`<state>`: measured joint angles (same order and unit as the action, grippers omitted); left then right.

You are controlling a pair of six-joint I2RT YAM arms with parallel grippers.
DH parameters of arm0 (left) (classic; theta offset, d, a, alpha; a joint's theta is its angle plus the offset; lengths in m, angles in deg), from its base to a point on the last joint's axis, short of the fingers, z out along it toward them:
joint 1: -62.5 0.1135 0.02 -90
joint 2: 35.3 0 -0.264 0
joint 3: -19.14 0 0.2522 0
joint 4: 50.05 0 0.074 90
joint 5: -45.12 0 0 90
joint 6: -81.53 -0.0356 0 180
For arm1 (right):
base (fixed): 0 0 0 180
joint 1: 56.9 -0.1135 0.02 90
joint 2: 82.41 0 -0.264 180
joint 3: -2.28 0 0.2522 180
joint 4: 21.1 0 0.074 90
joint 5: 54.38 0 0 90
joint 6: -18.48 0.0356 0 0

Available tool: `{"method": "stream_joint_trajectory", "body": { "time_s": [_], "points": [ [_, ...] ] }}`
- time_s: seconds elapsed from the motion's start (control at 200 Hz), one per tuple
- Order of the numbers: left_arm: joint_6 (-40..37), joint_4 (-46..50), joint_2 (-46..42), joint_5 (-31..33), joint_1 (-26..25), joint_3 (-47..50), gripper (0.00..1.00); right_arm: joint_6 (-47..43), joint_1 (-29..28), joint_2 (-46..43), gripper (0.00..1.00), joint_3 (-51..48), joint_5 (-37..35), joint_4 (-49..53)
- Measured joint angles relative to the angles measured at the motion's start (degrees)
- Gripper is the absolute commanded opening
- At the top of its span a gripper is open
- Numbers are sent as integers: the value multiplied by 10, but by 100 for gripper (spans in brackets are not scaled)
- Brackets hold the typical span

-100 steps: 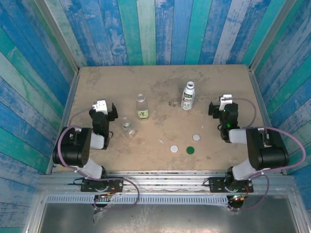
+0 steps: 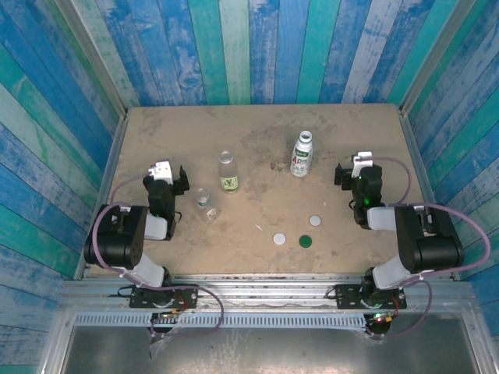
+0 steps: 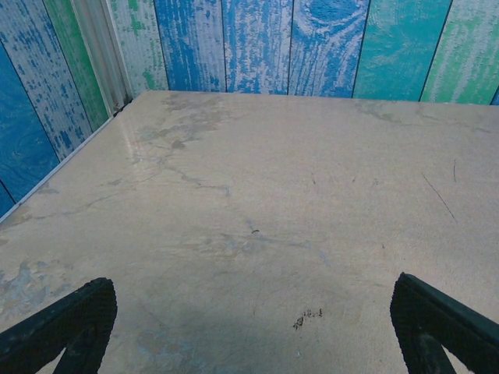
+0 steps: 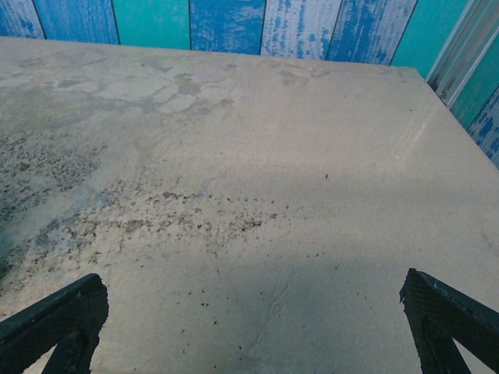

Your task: Screw on the bottle caps

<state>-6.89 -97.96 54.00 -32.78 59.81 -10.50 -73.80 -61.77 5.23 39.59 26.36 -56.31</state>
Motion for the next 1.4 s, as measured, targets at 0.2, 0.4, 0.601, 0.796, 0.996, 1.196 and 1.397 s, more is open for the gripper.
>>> {"method": "stream_joint_trajectory", "body": {
  "time_s": [0.2,0.4,0.601,0.796,0.996,1.196,1.397],
  "points": [
    [2,0,0,0,0,0,94,-1,0,0,100,0,0,0],
    [2,0,0,0,0,0,94,-1,0,0,100,0,0,0],
    [2,0,-1,0,0,2,94,-3,0,-2,100,0,2,2],
    [2,68,-78,11,-3,-1,94,-14,-4,-59,100,0,13,58],
    [24,170,-248,39,-26,-26,94,-14,-23,-197,100,16,20,164],
    [50,283,-380,42,-94,-66,94,-28,-128,-305,100,80,28,293],
    [87,454,-464,-16,-106,-115,94,-62,-283,-290,100,158,107,376]
  ]
}}
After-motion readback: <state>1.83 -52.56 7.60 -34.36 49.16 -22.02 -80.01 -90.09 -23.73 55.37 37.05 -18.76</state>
